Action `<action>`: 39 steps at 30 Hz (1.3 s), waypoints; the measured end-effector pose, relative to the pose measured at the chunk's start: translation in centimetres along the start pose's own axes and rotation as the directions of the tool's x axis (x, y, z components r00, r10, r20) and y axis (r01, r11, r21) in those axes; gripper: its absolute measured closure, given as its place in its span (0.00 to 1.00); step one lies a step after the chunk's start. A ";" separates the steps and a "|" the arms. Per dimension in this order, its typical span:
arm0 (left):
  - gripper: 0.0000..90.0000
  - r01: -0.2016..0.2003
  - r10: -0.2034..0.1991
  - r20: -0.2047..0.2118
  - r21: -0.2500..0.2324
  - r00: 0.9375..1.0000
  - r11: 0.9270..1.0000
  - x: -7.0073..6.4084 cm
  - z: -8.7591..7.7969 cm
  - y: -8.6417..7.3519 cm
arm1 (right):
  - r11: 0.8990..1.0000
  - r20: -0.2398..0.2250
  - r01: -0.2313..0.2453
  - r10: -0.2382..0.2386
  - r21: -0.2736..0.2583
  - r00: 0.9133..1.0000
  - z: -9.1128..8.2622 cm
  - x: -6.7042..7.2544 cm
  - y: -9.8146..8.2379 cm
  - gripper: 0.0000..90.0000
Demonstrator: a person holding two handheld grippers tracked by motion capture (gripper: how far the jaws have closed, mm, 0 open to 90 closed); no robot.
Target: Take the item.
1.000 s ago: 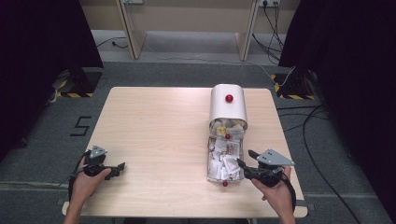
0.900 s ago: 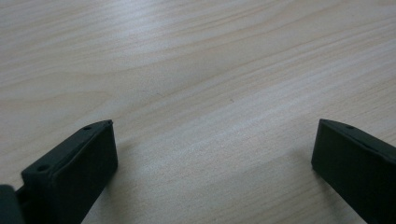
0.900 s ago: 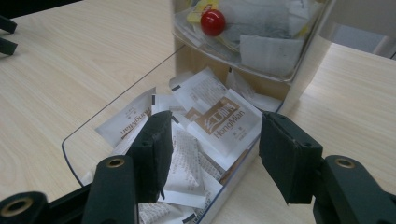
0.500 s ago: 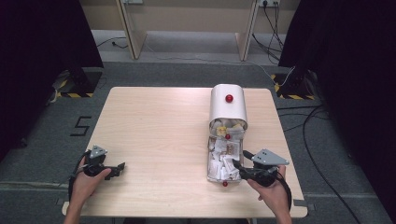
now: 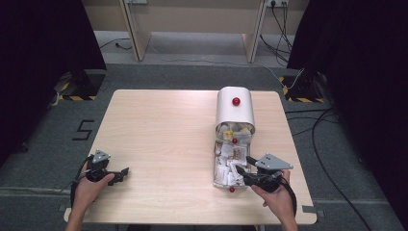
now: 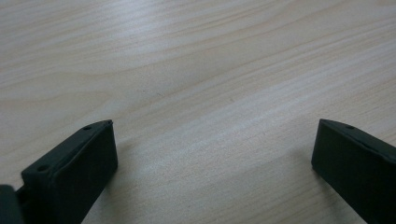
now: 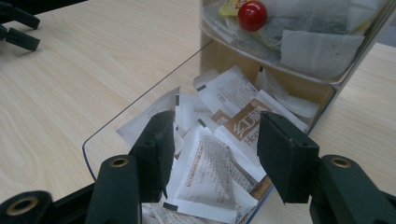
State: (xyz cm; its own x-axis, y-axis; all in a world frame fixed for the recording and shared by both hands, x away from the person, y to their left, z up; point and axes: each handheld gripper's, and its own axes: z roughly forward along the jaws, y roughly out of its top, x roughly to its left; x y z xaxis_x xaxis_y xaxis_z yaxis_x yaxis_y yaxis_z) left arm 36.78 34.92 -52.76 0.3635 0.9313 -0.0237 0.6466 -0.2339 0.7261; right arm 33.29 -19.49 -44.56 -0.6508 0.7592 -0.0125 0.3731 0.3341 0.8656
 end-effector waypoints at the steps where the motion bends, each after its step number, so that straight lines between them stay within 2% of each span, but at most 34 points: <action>1: 0.00 0.000 0.000 0.000 0.000 1.000 1.000 0.0 0.0 0.0 | 1.000 -0.002 0.000 0.000 0.002 1.000 0.1 0.0 0.0 0.52; 15: 0.00 0.000 0.000 0.000 0.000 1.000 1.000 0.0 0.0 0.0 | 1.000 -0.025 -0.006 0.007 0.025 1.000 0.9 0.0 -0.6 0.53; 30: 0.00 0.001 -0.001 0.000 0.000 1.000 1.000 0.0 0.0 0.0 | 0.999 -0.021 -0.019 0.020 0.048 1.000 2.1 -0.7 -1.0 0.54; 39: 0.00 0.001 -0.001 0.000 0.000 1.000 1.000 0.0 0.0 0.0 | 0.998 -0.030 0.000 0.001 0.056 1.000 2.9 -0.6 -0.7 0.58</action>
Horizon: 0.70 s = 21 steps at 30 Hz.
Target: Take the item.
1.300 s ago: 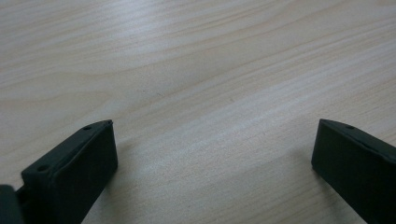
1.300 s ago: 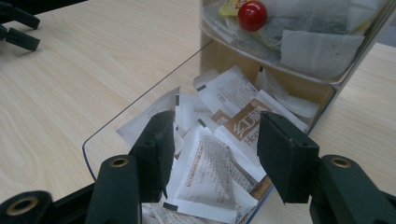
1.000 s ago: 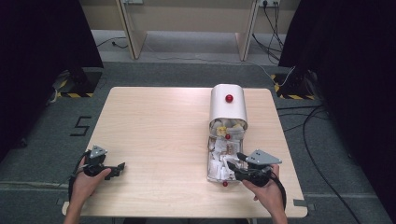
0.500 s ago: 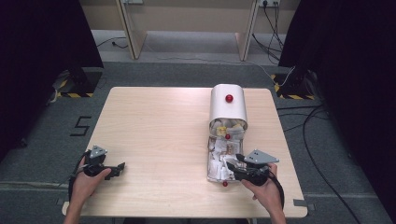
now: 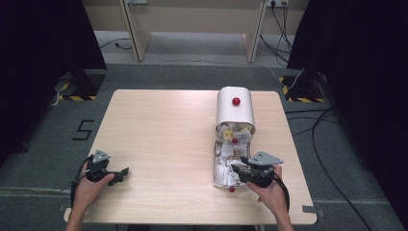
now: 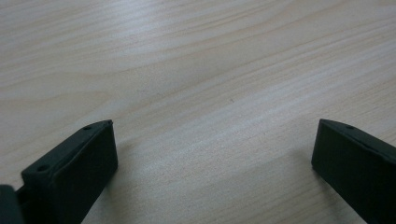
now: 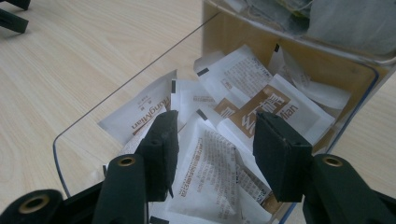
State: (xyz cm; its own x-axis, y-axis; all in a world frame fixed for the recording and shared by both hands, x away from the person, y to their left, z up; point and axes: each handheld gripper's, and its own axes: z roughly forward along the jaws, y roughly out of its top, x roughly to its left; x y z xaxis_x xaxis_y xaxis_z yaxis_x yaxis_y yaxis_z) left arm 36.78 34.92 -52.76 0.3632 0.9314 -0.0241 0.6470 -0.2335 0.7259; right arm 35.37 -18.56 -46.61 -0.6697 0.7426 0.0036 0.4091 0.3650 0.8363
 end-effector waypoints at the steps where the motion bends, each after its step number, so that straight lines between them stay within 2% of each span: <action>1: 0.00 0.000 0.000 0.000 0.000 1.000 1.000 0.0 0.0 0.0 | 1.000 -0.001 -0.003 0.003 0.007 1.000 0.1 0.0 -0.1 0.59; 6: 0.00 0.000 0.000 0.000 0.000 1.000 1.000 0.0 0.0 0.0 | 0.999 -0.003 0.021 -0.021 0.037 1.000 0.6 0.1 -0.4 0.66; 14: 0.00 0.000 0.000 0.000 0.000 1.000 1.000 0.0 0.0 0.0 | 0.998 -0.008 0.040 -0.040 0.045 0.999 0.7 0.1 -0.6 0.78; 21: 0.00 0.000 0.000 0.000 0.000 1.000 1.000 0.0 0.0 0.0 | 0.999 -0.015 0.027 -0.026 0.038 1.000 0.6 -0.1 -0.8 0.84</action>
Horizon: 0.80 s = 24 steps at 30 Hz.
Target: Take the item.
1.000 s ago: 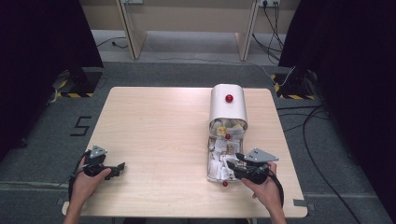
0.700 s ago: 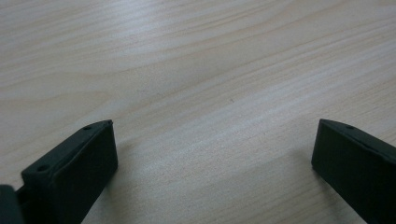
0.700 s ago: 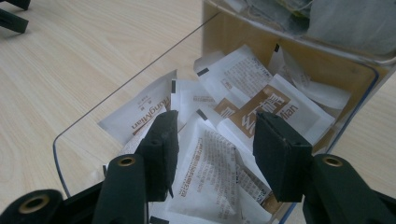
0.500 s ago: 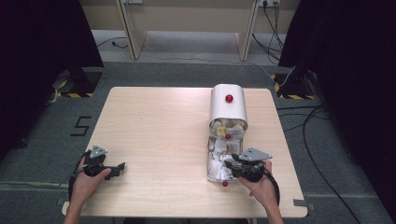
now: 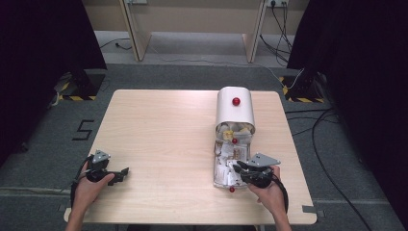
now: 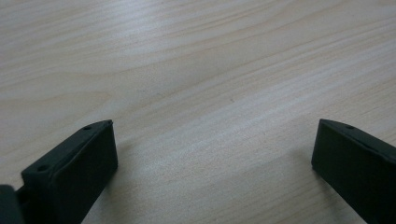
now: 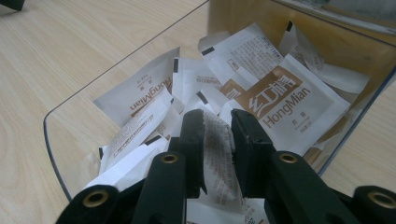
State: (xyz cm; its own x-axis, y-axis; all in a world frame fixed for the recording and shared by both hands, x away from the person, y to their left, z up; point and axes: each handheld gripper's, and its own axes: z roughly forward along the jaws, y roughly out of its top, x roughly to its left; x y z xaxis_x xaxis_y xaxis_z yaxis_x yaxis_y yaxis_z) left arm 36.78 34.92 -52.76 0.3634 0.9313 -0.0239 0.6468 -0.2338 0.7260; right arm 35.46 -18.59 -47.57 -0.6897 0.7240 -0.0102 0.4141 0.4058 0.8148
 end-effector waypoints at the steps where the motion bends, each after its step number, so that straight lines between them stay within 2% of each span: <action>1: 0.00 0.000 0.000 0.000 0.000 1.000 1.000 0.0 0.0 0.0 | 1.000 -0.001 0.000 0.000 -0.003 1.000 0.0 0.0 0.0 0.85; 7: 0.00 0.000 0.000 0.000 0.000 1.000 1.000 0.0 0.0 0.0 | 1.000 -0.008 0.002 -0.002 -0.013 1.000 -0.1 0.0 0.0 0.91; 13: 0.00 0.000 0.000 0.000 0.000 1.000 1.000 0.0 0.0 0.0 | 0.999 -0.023 -0.016 0.016 -0.033 1.000 -0.2 0.0 -0.1 0.95; 24: 0.00 0.000 0.000 0.000 0.000 1.000 1.000 0.0 0.0 0.0 | 0.996 -0.019 -0.014 0.012 -0.085 1.000 -1.3 0.2 0.6 0.96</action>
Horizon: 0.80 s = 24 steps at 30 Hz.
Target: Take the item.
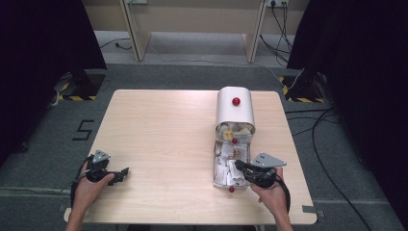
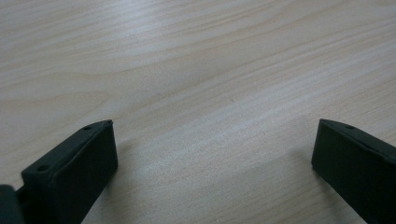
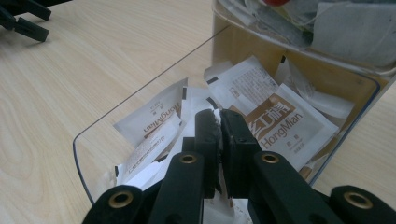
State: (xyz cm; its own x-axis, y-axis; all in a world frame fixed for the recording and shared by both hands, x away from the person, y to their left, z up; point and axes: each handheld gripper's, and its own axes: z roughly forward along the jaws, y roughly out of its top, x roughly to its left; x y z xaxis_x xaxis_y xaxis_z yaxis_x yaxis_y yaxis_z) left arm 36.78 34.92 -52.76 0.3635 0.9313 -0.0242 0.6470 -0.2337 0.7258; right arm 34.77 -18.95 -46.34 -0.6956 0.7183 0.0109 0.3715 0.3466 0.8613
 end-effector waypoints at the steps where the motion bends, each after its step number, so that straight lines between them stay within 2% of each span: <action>1: 0.00 0.000 0.000 0.000 0.000 1.000 1.000 0.0 0.0 0.0 | 1.000 0.001 0.002 -0.002 -0.004 1.000 0.0 0.0 0.1 0.96; 10: 0.00 0.000 0.000 0.000 0.000 1.000 1.000 0.0 0.0 0.0 | 0.999 0.012 -0.014 0.014 -0.043 1.000 -0.7 -0.3 0.2 0.96; 24: 0.00 0.000 0.000 0.000 0.000 1.000 1.000 0.0 0.0 0.0 | 0.996 0.032 -0.014 0.016 -0.086 0.999 -1.8 -0.5 0.8 0.96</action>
State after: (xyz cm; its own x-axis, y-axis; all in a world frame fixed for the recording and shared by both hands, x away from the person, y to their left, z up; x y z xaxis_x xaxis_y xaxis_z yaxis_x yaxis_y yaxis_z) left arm 36.79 34.92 -52.76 0.3635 0.9313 -0.0243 0.6470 -0.2336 0.7258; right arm 34.33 -20.11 -44.76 -0.6697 0.7426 0.0089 0.3265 0.2836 0.9016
